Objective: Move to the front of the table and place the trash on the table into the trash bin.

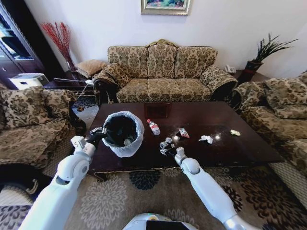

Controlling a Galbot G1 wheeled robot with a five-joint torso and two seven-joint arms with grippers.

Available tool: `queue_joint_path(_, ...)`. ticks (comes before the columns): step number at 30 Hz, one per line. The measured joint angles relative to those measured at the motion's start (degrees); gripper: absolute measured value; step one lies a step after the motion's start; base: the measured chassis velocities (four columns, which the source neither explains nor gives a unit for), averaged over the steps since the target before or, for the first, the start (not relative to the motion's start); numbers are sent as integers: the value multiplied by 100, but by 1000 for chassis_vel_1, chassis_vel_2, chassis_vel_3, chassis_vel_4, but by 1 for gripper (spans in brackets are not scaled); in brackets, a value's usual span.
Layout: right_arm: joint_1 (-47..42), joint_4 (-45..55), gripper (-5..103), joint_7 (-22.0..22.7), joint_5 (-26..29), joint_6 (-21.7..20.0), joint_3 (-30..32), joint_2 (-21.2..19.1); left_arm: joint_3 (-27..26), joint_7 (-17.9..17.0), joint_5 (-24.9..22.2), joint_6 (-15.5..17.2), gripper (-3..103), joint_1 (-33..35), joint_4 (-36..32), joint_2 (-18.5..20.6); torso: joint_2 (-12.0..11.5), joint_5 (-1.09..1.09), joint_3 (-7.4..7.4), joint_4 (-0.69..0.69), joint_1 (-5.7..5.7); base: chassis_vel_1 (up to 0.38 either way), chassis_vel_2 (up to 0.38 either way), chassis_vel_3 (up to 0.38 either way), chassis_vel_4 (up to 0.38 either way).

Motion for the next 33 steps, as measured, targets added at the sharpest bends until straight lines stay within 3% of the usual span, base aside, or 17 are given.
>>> queue_joint_path(2,0,0,62,0,-10,-8,-2,5,0,8,-1,-4,3,-6,12,-5,0,0,0,0,0,0,0,0,0)
queue_joint_path(5,14,-41,45,7,-54,-17,-9,36,1,31,-1,-14,3,-19,41,-23,0,0,0,3,0,0,0,0,0)
queue_joint_path(7,15,-53,45,9,-66,-19,-10,40,2,35,-1,-15,3,-20,44,-26,0,1,0,3,0,0,0,0,0)
queue_joint_path(8,21,-66,35,13,-92,-18,-9,48,3,48,-2,-17,3,-20,53,-32,0,1,0,2,0,0,0,0,0)
queue_joint_path(10,25,-70,35,16,-103,-18,-8,50,3,53,-2,-19,3,-20,57,-34,0,1,0,2,0,0,0,0,0)
queue_joint_path(12,27,-74,23,31,-131,-18,0,52,3,66,-4,-38,3,-27,76,-40,0,1,0,2,0,0,0,0,0)
queue_joint_path(19,34,-91,1,65,-148,1,34,62,5,84,-6,-62,3,-45,109,-43,0,0,0,2,0,0,0,0,0)
queue_joint_path(28,-4,-66,1,120,-157,26,117,84,7,95,-7,-82,3,-39,113,-58,0,0,0,2,0,0,0,0,0)
queue_joint_path(33,-111,420,1,342,-108,127,291,90,-3,95,-6,-82,3,-11,91,-59,0,1,1,0,0,0,0,0,0)
